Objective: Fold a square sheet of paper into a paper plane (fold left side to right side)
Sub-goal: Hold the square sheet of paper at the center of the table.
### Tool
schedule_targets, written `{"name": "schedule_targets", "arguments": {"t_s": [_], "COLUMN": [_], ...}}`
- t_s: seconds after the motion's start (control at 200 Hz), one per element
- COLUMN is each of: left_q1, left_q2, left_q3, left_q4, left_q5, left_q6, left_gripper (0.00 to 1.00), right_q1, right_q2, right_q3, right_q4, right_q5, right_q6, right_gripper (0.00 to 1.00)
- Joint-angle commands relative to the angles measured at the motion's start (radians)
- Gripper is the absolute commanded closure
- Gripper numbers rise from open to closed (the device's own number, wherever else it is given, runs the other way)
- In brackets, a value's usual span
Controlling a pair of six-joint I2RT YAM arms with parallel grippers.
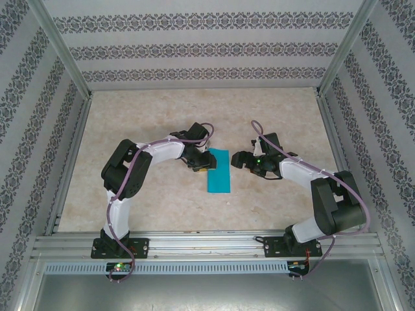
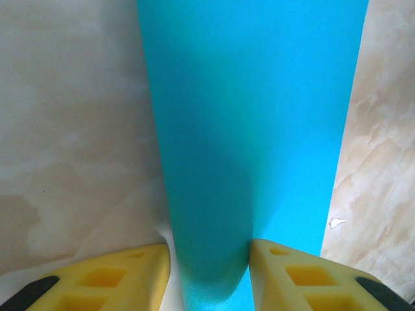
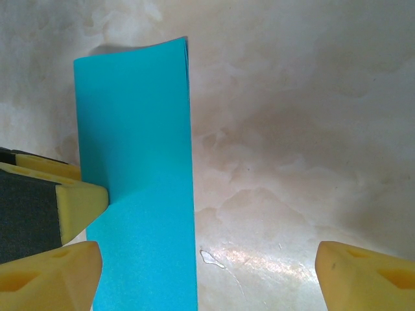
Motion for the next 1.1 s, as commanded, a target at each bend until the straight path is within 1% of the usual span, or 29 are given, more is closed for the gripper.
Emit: {"name": "schedule_targets", "arguments": {"t_s": [0.0,0.13,0.195,0.26,0.355,0.565,0.605,0.679,0.759,0.939,1.094], "left_q1": [-0.044,-0.043,-0.043,-0.043,-0.043,-0.044,-0.044,-0.043,-0.044,-0.044,-0.044], "left_q2": [0.126,0.127,0.127,0.127,0.127,0.128,0.128,0.128,0.128,0.130,0.131], "left_q3": [-0.030,-0.030,-0.032,-0.032,-0.032,-0.032,-0.032,-0.032,-0.031,-0.032,-0.032], "left_q4": [0.018,0.020,0.020,0.021,0.021,0.021,0.021,0.021,0.024,0.024,0.026], "left_q5": [-0.049,-0.050,-0.050,-0.050,-0.051,-0.051,-0.052,-0.050,-0.050,-0.049,-0.048], "left_q6": [-0.004,-0.006,-0.006,-0.006,-0.007,-0.009,-0.009,-0.010,-0.012,-0.012,-0.012], "left_gripper": [0.59,0.59,0.59,0.59,0.59,0.59,0.59,0.59,0.59,0.59,0.59], "right_q1": [0.014,0.015,0.017,0.019,0.030,0.077,0.085,0.096,0.101,0.104,0.106], "right_q2": [-0.016,-0.008,0.003,0.025,0.062,0.136,0.150,0.168,0.182,0.209,0.234], "right_q3": [-0.001,0.004,0.009,0.014,0.020,0.059,0.067,0.075,0.078,0.079,0.080], "right_q4": [-0.013,-0.010,0.003,0.028,0.085,0.121,0.122,0.122,0.120,0.117,0.105], "right_q5": [0.008,-0.016,-0.048,-0.105,-0.177,-0.201,-0.199,-0.186,-0.176,-0.169,-0.160], "right_q6": [0.001,0.003,0.009,0.021,0.048,0.064,0.065,0.069,0.071,0.072,0.072], "right_gripper": [0.14,0.18,0.23,0.31,0.45,0.76,0.79,0.82,0.83,0.89,0.92]}}
